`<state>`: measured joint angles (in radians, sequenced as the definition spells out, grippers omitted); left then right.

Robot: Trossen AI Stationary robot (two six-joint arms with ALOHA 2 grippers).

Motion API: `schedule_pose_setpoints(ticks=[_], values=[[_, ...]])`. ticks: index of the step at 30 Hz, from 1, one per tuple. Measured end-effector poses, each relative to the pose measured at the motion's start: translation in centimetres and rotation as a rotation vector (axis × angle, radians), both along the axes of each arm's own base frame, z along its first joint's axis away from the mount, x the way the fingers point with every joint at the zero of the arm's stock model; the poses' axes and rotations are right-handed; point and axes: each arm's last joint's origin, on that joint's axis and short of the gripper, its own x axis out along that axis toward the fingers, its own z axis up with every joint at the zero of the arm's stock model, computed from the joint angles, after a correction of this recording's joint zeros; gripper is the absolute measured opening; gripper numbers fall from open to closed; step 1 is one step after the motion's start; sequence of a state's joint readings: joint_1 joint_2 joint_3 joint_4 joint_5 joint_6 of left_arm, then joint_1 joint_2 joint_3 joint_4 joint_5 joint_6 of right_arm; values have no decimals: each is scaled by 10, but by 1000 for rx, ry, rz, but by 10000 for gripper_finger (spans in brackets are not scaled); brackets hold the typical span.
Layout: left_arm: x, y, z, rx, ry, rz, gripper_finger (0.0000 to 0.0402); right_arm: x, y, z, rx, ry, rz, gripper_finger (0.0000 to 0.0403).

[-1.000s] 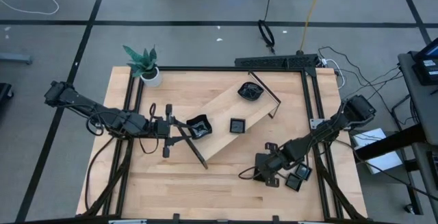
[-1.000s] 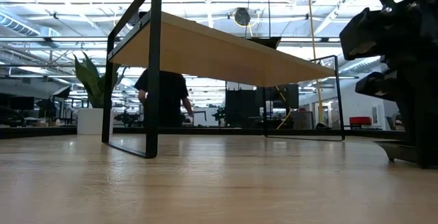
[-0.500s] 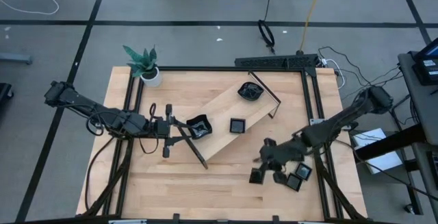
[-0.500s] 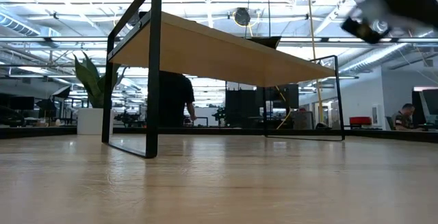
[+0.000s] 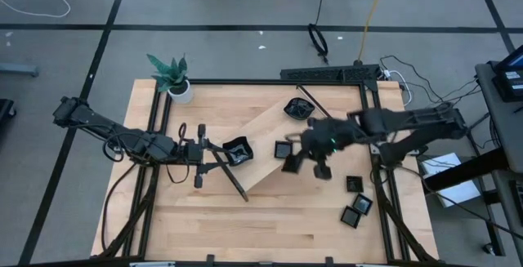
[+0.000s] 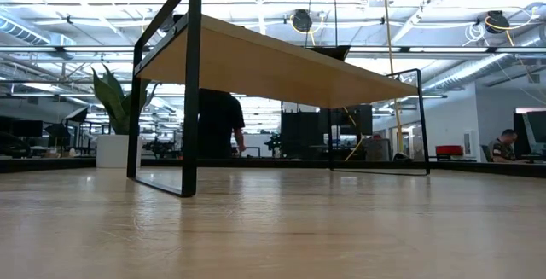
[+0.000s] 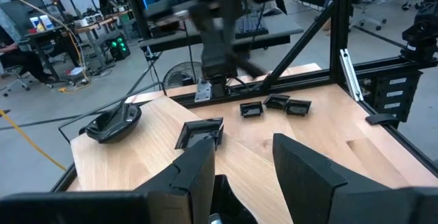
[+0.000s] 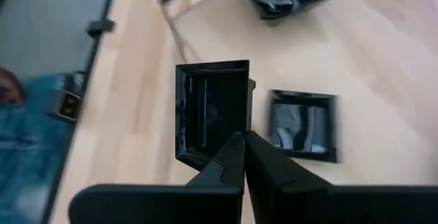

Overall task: Pick & Place Mini shaped plates
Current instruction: Stack the square plate on top of the other square plate

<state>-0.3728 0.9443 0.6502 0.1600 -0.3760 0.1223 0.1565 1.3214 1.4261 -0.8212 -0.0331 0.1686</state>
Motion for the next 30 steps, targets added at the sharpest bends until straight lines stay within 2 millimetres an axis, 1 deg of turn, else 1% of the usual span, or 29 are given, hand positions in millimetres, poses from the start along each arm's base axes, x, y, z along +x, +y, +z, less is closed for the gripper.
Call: schedule_pose_setpoints(ticks=[3,6,9,13,21,24,30], values=[[0,0,0,0,0,0,152,12,-20,2,-1,30,15,0],[0,0,0,0,0,0,152,19,-36,-2,51,38,36,0],[0,0,0,0,0,1,152,26,-47,-9,71,58,41,0],[0,0,0,0,0,1,152,34,-58,-21,60,111,47,0],[0,0,0,0,0,1,152,47,-62,-37,8,160,87,0],[0,0,0,0,0,0,152,47,-63,-39,-32,174,70,0],[0,0,0,0,0,1,152,47,-65,-38,-34,170,63,0]])
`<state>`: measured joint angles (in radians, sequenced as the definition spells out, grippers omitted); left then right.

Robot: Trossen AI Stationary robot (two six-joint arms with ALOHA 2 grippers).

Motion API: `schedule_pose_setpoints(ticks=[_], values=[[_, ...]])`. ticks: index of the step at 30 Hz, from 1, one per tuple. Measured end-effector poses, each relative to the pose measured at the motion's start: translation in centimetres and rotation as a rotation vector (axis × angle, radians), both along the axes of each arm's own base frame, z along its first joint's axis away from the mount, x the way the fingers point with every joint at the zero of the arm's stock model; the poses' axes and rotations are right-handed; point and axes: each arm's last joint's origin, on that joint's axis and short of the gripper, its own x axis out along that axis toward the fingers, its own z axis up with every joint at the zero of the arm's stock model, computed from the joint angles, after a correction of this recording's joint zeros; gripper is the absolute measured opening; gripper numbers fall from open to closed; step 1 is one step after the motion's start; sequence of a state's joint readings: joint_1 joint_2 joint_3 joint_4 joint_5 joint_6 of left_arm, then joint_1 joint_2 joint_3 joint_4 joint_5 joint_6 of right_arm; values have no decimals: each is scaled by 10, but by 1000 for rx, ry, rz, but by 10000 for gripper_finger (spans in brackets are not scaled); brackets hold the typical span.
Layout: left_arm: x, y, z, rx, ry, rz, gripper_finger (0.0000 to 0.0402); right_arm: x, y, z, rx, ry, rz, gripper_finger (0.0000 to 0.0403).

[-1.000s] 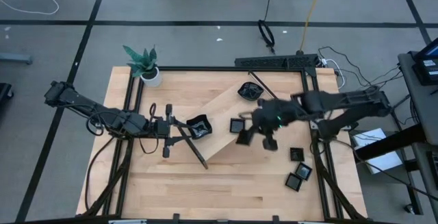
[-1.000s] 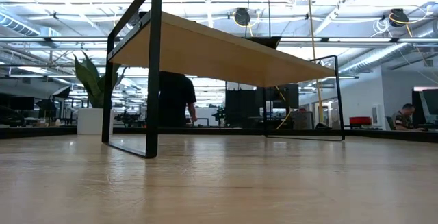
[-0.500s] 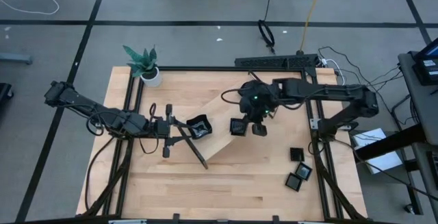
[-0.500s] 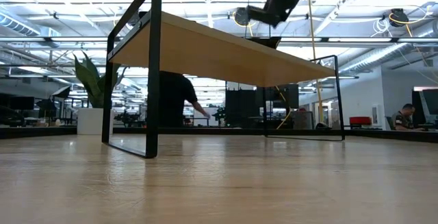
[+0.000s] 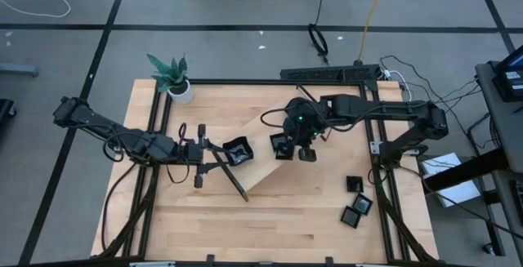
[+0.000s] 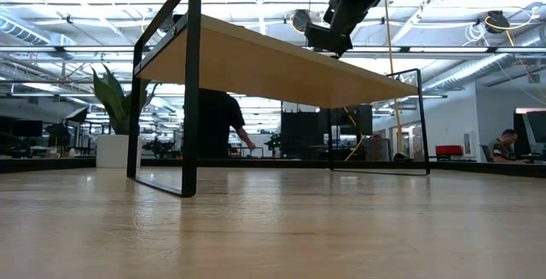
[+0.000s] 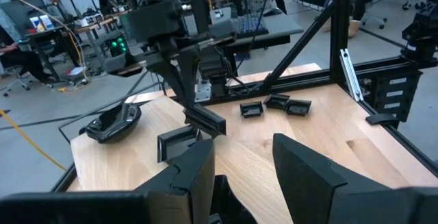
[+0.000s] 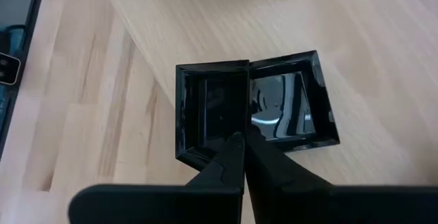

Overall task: Pick & Place Mini shaped plates
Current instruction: Stack the square plate on top of the other square plate

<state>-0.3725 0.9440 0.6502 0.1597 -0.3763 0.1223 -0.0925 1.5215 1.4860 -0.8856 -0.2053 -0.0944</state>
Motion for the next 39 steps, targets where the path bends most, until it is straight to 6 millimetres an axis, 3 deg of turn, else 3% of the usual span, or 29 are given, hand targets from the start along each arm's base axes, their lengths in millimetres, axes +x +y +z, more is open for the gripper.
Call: schedule_pose_setpoints(ticks=[11,18,28,39], values=[[0,0,0,0,0,0,152,5,-3,10,-41,-123,24,0],[0,0,0,0,0,0,152,2,-15,7,-145,-90,10,0],[0,0,0,0,0,0,152,2,-17,7,-195,-97,79,0],[0,0,0,0,0,-1,152,2,-17,-10,-206,-49,116,0]])
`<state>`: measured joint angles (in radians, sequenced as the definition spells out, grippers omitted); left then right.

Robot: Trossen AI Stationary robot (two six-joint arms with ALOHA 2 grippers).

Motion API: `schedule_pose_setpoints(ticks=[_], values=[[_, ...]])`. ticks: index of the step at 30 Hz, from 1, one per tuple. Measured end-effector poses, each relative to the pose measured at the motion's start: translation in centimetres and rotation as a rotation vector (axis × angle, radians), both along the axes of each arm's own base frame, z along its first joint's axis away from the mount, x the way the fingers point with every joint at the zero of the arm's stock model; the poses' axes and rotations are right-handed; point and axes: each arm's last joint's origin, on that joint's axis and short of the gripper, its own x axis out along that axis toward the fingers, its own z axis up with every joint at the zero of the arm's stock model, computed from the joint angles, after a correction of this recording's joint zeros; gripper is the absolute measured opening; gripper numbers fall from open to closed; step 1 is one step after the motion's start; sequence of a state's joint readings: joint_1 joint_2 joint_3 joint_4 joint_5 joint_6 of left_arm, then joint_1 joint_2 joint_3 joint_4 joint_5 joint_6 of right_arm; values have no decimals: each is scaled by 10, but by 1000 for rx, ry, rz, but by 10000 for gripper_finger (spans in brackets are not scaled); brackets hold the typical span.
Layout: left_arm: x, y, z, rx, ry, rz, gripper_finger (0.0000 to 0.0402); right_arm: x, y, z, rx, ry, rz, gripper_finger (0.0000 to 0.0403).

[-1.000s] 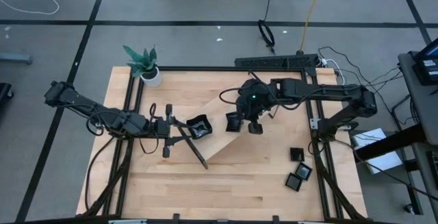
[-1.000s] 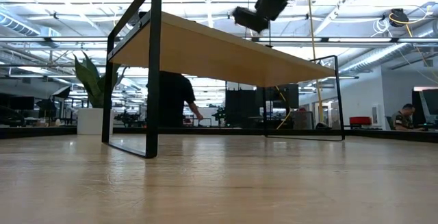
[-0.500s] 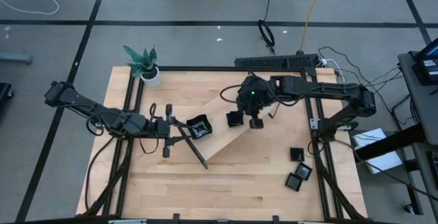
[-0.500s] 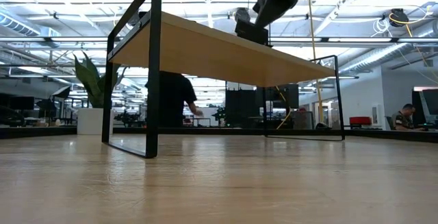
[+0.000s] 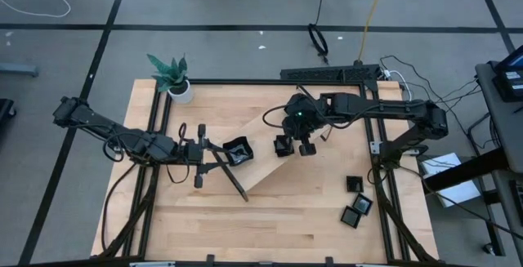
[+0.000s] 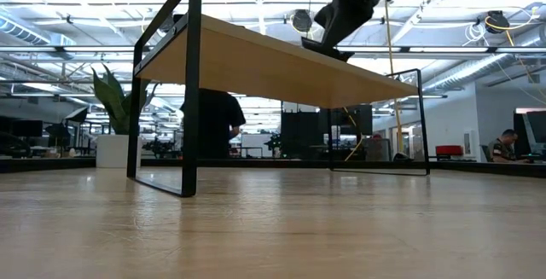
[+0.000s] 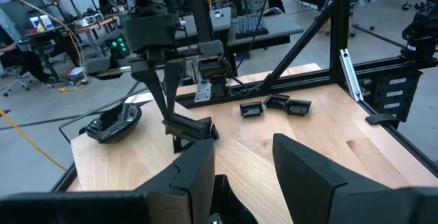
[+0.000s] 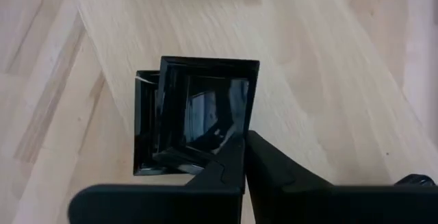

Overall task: Pick & Place Mini shaped plates
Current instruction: Stack the square plate on top of the other square plate

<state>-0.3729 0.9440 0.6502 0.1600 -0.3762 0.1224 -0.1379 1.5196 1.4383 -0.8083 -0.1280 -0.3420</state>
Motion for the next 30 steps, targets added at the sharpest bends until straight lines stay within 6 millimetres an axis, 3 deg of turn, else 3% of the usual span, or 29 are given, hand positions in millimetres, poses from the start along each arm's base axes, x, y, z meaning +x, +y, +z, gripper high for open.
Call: schedule_pose_setpoints(ticks=[8,21,30], values=[[0,0,0,0,0,0,152,1,0,0,3,-35,-11,12],[0,0,0,0,0,0,152,4,5,3,9,-80,-11,105],[0,0,0,0,0,0,152,6,8,0,6,-94,3,106]])
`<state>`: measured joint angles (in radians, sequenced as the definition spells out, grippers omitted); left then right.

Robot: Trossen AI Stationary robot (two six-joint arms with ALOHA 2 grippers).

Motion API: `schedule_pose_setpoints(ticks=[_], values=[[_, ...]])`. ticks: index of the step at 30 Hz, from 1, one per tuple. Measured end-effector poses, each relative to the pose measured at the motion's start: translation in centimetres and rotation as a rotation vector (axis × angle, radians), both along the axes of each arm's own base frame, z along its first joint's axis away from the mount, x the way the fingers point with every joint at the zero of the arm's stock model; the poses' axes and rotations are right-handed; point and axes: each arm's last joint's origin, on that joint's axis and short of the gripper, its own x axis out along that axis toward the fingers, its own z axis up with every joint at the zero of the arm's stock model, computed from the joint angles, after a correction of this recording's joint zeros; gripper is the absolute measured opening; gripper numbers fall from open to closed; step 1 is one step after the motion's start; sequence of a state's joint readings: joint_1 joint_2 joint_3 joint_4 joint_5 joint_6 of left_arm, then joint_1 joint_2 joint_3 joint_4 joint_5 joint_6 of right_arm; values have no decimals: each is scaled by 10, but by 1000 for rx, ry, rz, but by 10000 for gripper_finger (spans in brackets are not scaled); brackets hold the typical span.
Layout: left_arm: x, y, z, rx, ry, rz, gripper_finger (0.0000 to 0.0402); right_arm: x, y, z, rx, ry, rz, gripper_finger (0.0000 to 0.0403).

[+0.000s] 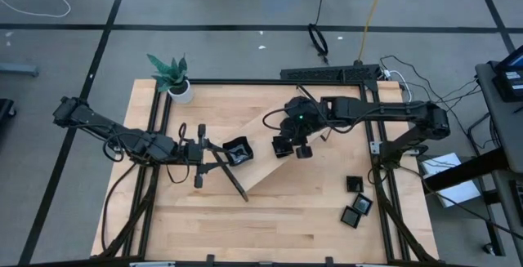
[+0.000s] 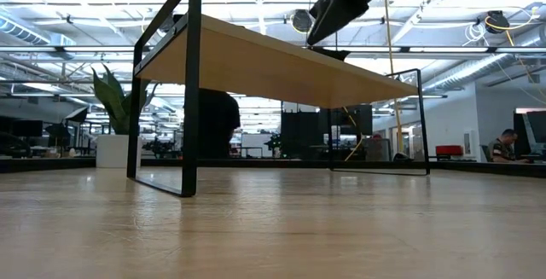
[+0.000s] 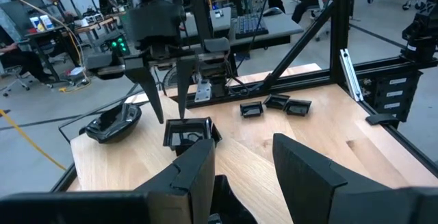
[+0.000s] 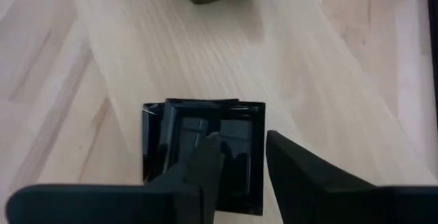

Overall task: Pick & Place Mini shaped plates
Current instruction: Stack the square plate on top of the other square plate

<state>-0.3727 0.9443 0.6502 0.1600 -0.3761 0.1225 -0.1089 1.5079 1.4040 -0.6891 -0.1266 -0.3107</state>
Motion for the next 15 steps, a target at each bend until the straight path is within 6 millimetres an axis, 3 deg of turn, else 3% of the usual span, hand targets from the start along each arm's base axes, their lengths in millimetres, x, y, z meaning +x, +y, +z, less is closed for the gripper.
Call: schedule_pose_setpoints(ticks=[6,15], values=[[0,0,0,0,-1,0,152,-2,-1,-29,-35,38,6,86],[0,0,0,0,0,0,152,-2,-1,-33,-38,21,7,79]])
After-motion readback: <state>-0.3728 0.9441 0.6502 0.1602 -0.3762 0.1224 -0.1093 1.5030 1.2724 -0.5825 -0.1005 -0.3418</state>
